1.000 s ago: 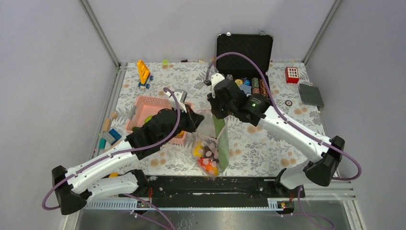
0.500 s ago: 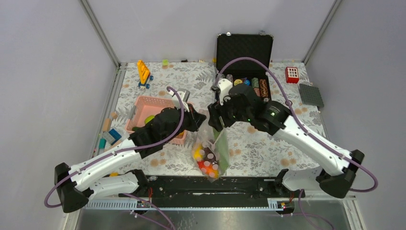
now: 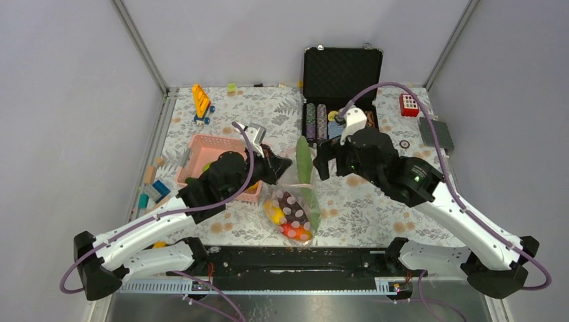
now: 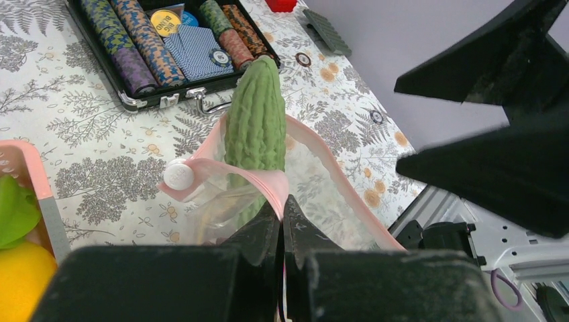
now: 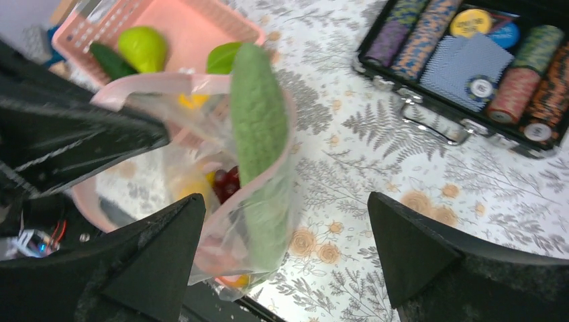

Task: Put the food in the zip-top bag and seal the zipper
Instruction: Adjust the zipper food storage bag at the center of the board.

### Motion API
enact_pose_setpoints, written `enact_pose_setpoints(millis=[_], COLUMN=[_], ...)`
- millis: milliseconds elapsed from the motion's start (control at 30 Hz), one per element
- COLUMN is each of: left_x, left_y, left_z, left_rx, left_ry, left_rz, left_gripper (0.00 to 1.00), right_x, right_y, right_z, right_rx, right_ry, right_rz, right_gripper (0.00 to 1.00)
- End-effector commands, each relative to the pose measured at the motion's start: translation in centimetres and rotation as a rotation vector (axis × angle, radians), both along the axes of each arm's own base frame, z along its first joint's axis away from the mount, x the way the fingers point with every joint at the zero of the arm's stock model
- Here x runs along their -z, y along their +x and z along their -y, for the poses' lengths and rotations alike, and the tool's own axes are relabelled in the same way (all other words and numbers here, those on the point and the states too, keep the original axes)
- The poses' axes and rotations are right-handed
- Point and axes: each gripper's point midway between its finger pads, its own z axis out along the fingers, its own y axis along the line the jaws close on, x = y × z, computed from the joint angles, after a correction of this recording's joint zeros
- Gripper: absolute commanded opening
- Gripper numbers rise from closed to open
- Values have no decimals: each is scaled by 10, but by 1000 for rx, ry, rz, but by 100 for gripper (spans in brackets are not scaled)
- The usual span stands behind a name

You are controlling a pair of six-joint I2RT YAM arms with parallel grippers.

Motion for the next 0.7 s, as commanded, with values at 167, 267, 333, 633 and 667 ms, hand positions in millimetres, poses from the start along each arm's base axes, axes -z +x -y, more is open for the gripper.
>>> enact_pose_setpoints(millis=[167, 267, 333, 633, 667], left_x=[-34, -33, -34, -33, -33], left_y=[-13, -15, -18, -20, -20], left_z=[7, 8, 9, 8, 9], left_rx=[107, 125, 140, 151, 152], left_ry=[-97, -96, -97, -99, -99], left_rz=[130, 146, 151, 166, 165], left_gripper=[0, 0, 0, 0, 0], right_x=[17, 21, 26, 56, 58], right_y=[20, 19, 24, 26, 24], right_z=[11, -3, -8, 0, 0], right_rx=[116, 61, 58, 95, 90], right_ry=[112, 113, 96, -40, -42], right_rz=[-179, -225, -242, -336, -343], right_gripper=[90, 88, 85, 54, 54])
